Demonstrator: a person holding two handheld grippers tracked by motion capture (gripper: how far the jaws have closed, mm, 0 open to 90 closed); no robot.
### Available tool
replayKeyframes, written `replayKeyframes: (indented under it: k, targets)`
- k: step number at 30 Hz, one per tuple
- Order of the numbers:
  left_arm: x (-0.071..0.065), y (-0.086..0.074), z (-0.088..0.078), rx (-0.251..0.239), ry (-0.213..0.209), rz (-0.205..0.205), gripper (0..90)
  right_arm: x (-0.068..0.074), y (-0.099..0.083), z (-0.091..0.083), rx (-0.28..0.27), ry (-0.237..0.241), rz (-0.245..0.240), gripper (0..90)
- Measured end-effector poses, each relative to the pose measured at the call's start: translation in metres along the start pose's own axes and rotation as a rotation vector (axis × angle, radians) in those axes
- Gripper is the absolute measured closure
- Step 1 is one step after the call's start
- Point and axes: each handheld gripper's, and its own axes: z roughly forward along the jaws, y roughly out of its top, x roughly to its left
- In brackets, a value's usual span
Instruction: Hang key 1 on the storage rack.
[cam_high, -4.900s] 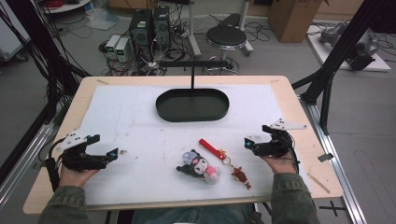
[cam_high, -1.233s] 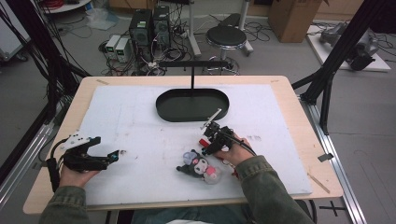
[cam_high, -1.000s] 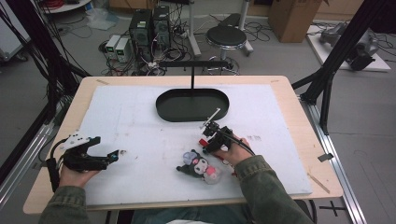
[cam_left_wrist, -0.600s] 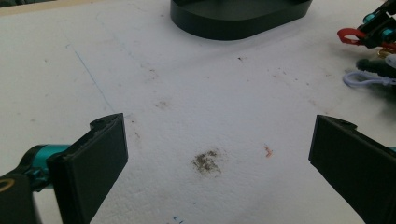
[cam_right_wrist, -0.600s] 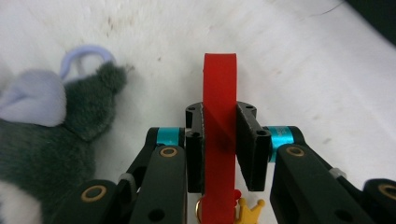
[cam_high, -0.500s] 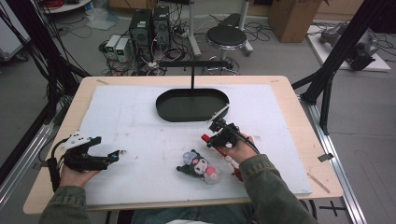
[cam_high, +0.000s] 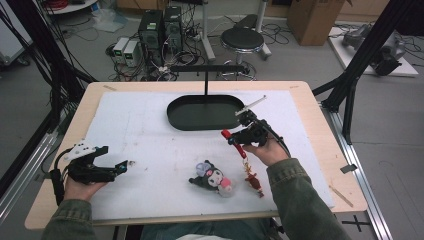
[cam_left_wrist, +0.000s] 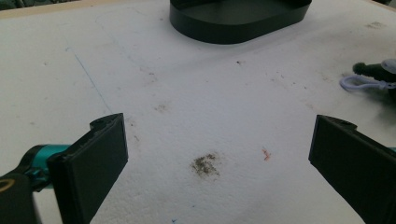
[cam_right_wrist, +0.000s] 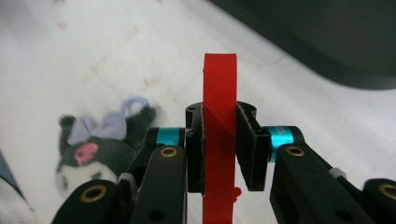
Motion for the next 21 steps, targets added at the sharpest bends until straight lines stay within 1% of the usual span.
replayKeyframes:
  k: [2, 3, 8, 10, 15, 18, 20, 21]
  targets:
    - [0.000, 0.000, 0.000, -0.001, 0.002, -0.001, 4.9, -0.003, 0.004, -0.010, -0.036, 0.012, 0.015, 75.4]
    - [0.001, 0.000, 0.000, -0.001, 0.001, 0.001, 4.9, -0.005, 0.007, -0.017, -0.066, 0.029, 0.035, 75.4]
    - [0.001, 0.000, 0.000, -0.004, 0.003, -0.002, 4.9, -0.015, 0.022, -0.043, -0.176, 0.069, 0.077, 75.4]
    - [0.001, 0.000, 0.000, -0.003, 0.001, -0.004, 4.9, -0.018, 0.028, -0.049, -0.202, 0.081, 0.092, 75.4]
    - [0.001, 0.000, 0.000, -0.001, -0.003, -0.006, 4.9, -0.024, 0.044, -0.061, -0.247, 0.101, 0.127, 75.4]
    - [0.001, 0.000, 0.001, -0.006, -0.004, -0.011, 4.9, -0.024, 0.050, -0.065, -0.256, 0.100, 0.133, 75.4]
    - [0.002, 0.000, 0.001, -0.003, -0.005, -0.008, 4.9, -0.023, 0.055, -0.067, -0.246, 0.084, 0.144, 75.4]
    - [0.002, 0.000, 0.001, -0.002, -0.005, -0.008, 4.9, -0.024, 0.057, -0.067, -0.248, 0.085, 0.155, 75.4]
